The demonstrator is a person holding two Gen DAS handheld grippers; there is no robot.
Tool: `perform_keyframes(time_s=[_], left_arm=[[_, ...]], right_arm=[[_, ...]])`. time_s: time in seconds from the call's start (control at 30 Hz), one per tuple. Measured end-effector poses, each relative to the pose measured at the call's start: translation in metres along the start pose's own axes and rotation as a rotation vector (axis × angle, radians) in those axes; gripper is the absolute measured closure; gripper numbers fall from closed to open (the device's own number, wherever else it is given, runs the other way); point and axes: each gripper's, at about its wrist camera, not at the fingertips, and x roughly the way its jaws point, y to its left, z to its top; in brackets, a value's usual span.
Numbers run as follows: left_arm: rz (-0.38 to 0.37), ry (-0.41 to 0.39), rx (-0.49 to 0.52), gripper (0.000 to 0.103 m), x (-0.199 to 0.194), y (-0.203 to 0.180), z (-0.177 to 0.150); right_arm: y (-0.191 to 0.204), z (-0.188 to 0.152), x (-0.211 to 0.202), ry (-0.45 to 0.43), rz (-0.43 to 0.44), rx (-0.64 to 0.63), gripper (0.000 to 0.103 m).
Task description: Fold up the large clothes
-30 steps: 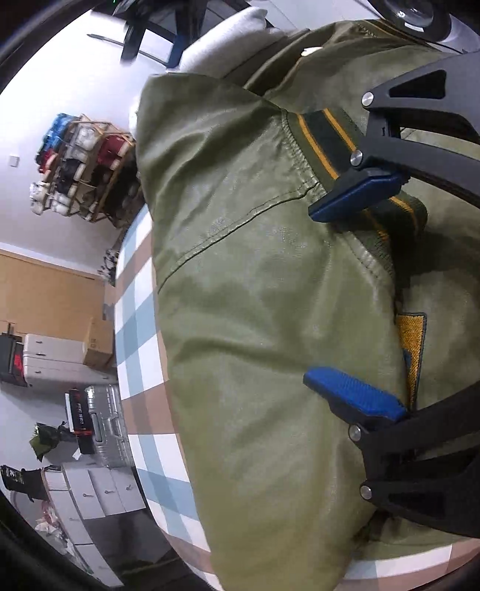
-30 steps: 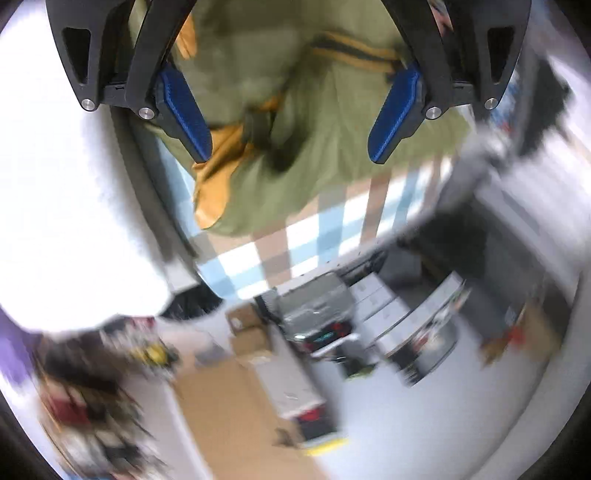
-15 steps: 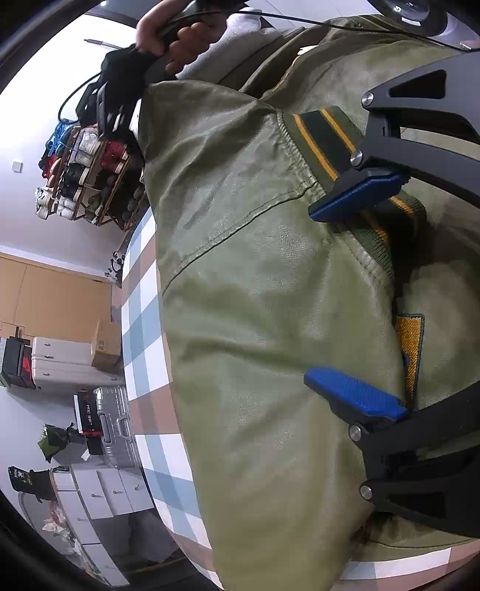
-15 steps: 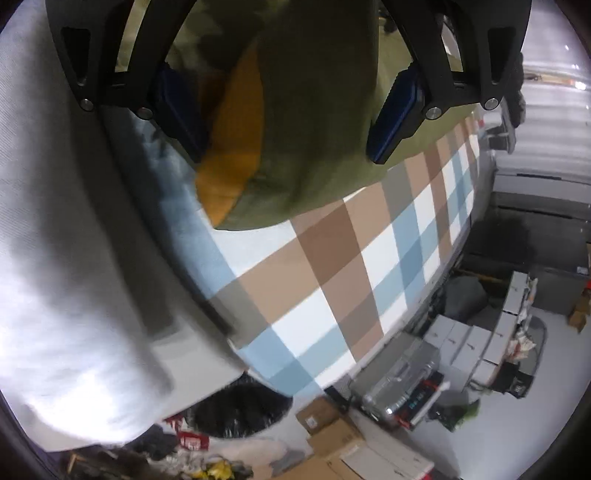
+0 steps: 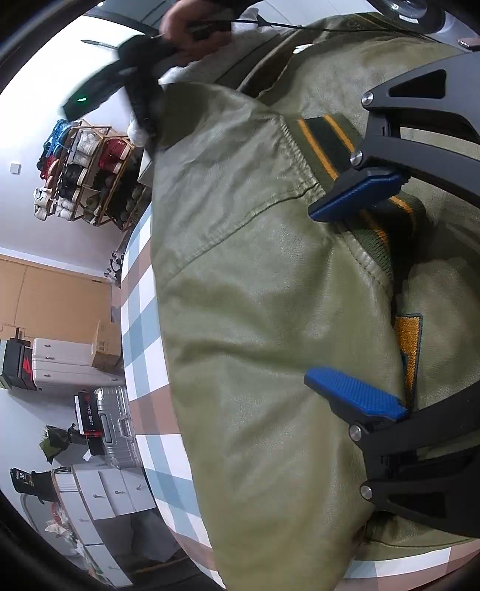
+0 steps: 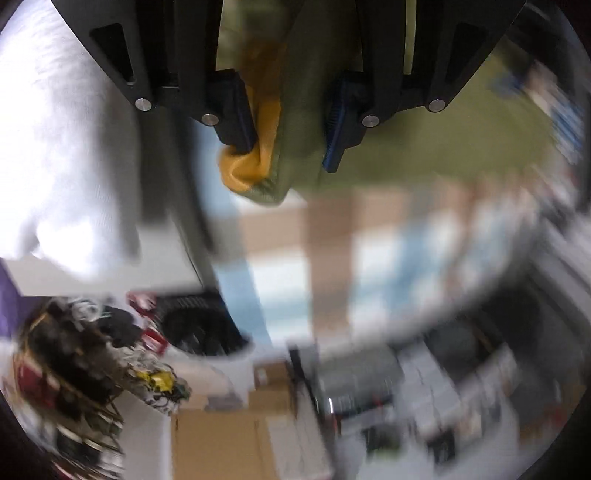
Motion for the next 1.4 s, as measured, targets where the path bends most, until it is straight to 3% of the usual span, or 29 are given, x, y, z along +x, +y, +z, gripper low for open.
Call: perform_keyframes(time_s=[0.1,0.23,0.3,0.4,0.5,0.57,0.77,0.87,0.9,0.93,1.0,1.07,1.13,1.2,1.23,1.33,1.4], left_arm=[[0.008,0.002,0.005,0.026,0.000,-0.002,-0.001],[0.013,0.003,0.008,0.026,-0.001,-0.004,-0.002],[0.013,0.003,0.007,0.026,-0.001,-0.005,-0.001],[0.015,0.003,0.007,0.026,-0.001,-0.005,-0.001],[0.013,0.002,0.003,0.026,-0.001,-0.005,0.000],[0.005,-0.003,0.001,0.026,-0.002,-0.005,0.000],[-0.089,0.020,-0.037,0.026,-0.043,0.000,0.014],[0.048,-0.066,-0.005,0.025,-0.084,0.017,0.036],[0.105,-0.080,-0.010,0.025,-0.094,0.028,0.044],[0.185,-0.083,-0.030,0.025,-0.100,0.045,0.054],[0.326,-0.035,-0.073,0.025,-0.095,0.076,0.064],[0.387,0.016,-0.123,0.024,-0.085,0.105,0.066],[0.335,0.090,-0.213,0.025,-0.072,0.136,0.063],[0.162,0.184,-0.347,0.025,-0.053,0.164,0.054],[0.120,0.214,-0.396,0.025,-0.044,0.171,0.050],[0.107,0.261,-0.421,0.025,-0.026,0.172,0.042],[0.091,0.278,-0.419,0.039,-0.018,0.172,0.036]], right_arm=[[0.006,-0.021,-0.013,-0.007,-0.163,-0.128,0.064],[0.033,-0.029,-0.064,-0.126,-0.350,-0.306,0.062],[0.051,-0.029,-0.083,-0.186,-0.324,-0.357,0.049],[0.082,-0.028,-0.089,-0.228,-0.241,-0.418,0.041],[0.093,-0.035,-0.036,-0.101,-0.243,-0.439,0.042],[0.076,-0.052,0.017,0.040,-0.251,-0.401,0.043],[0.055,-0.073,0.006,-0.077,-0.135,-0.261,0.039],[0.060,-0.087,-0.016,-0.162,-0.117,-0.245,0.034],[0.062,-0.092,-0.027,-0.196,-0.087,-0.227,0.034],[0.065,-0.101,-0.044,-0.267,0.019,-0.187,0.033],[0.082,-0.116,-0.061,-0.340,0.181,-0.144,0.015],[0.092,-0.130,-0.064,-0.381,0.259,-0.126,0.015],[0.098,-0.142,-0.055,-0.393,0.371,-0.100,0.015],[0.097,-0.150,-0.041,-0.385,0.477,-0.060,0.015],[0.096,-0.152,-0.034,-0.377,0.526,-0.031,0.015],[0.091,-0.161,-0.022,-0.363,0.621,0.024,0.015],[0.090,-0.165,-0.023,-0.386,0.637,0.016,0.015]])
